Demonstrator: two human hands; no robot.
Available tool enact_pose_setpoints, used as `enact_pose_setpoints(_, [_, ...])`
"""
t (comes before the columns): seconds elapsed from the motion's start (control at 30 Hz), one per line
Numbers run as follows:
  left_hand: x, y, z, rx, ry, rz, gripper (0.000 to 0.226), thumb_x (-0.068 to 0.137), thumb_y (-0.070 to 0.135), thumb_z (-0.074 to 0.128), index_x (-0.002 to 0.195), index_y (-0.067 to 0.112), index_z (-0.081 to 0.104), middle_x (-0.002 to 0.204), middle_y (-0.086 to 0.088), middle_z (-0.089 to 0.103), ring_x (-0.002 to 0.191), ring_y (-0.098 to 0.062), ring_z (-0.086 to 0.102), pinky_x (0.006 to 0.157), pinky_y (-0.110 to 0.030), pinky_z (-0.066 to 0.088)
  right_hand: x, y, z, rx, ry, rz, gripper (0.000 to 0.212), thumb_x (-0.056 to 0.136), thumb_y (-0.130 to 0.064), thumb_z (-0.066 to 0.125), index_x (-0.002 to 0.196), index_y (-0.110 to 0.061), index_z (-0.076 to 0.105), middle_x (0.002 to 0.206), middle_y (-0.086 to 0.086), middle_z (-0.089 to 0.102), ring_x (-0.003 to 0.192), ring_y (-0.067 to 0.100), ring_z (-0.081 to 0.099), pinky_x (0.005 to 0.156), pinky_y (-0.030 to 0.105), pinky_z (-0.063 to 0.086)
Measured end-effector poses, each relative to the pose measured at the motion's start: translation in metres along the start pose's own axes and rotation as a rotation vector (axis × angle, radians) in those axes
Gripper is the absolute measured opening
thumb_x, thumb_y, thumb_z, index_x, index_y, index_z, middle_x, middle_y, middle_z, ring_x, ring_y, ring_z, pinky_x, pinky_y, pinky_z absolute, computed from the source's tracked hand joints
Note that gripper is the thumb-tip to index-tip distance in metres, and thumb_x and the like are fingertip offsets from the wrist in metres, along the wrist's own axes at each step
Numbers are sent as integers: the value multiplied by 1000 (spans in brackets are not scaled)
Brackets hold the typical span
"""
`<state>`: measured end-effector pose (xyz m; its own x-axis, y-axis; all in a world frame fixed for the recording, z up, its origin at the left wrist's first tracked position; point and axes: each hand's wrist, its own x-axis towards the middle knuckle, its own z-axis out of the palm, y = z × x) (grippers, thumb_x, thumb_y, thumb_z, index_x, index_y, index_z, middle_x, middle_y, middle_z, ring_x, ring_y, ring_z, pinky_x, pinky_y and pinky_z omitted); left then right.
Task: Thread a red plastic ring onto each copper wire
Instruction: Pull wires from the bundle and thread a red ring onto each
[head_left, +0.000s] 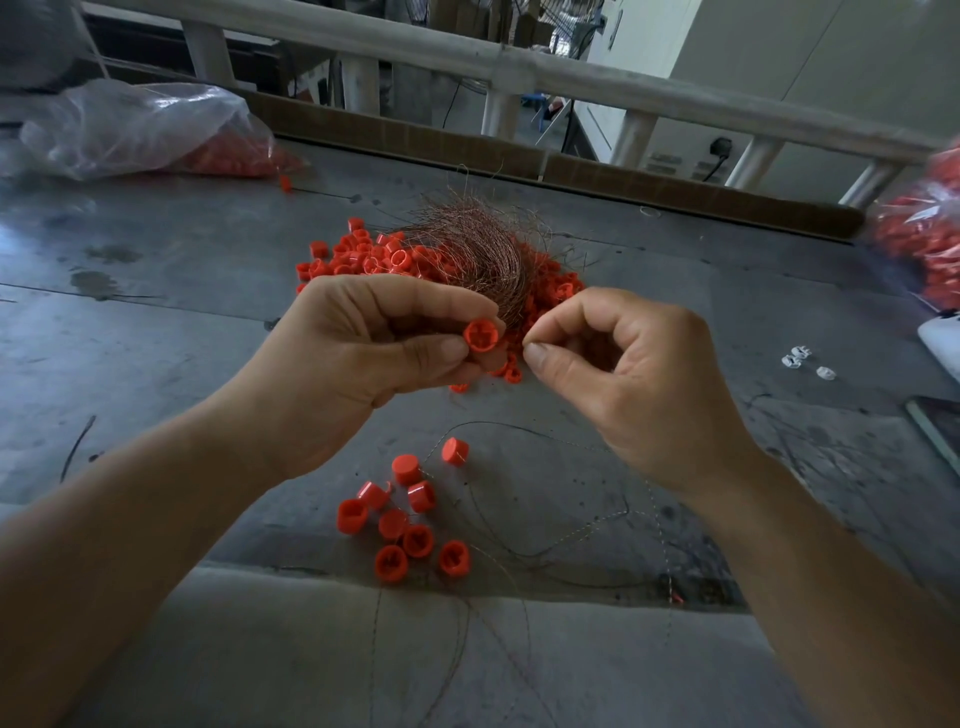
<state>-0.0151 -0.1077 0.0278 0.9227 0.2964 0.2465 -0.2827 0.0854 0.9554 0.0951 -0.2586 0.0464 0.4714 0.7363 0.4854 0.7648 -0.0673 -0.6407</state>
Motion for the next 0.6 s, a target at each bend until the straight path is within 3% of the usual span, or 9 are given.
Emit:
enact_pose_setpoints(0.1, [1,0,0,-45,-17,-12,28,59,8,76,86,16,75,83,-5,74,80,-16,70,66,-18,54,0,1,0,26,-14,17,17,78,-9,67,69,-23,63,58,-15,53,53,0,50,51,9,36])
enact_pose_setpoints(0.23, [1,1,0,-129,-68,-26,27,60,10,66,85,12,75,83,-8,73,79,-17,70,66,-18,54,2,1,-1,120,-69,73,17,77,-10,70,69,-25,65,54,-15,56,50,-1,49,48,10,36])
enact_pose_setpoints(0.5, [2,-3,5,-169,-115,-70,23,61,9,65,82,12,75,80,-9,72,77,-17,70,64,-17,54,1,3,6,245,-185,168,14,73,-9,72,73,-22,67,66,-2,66,60,10,57,58,30,48])
enact_pose_setpoints(0.6, [3,-4,5,-194,-87,-86,23,61,9,65,81,12,75,81,-8,73,78,-16,70,65,-18,54,4,6,0,213,-199,156,6,72,-20,72,75,-22,68,66,-8,66,62,4,58,60,21,49])
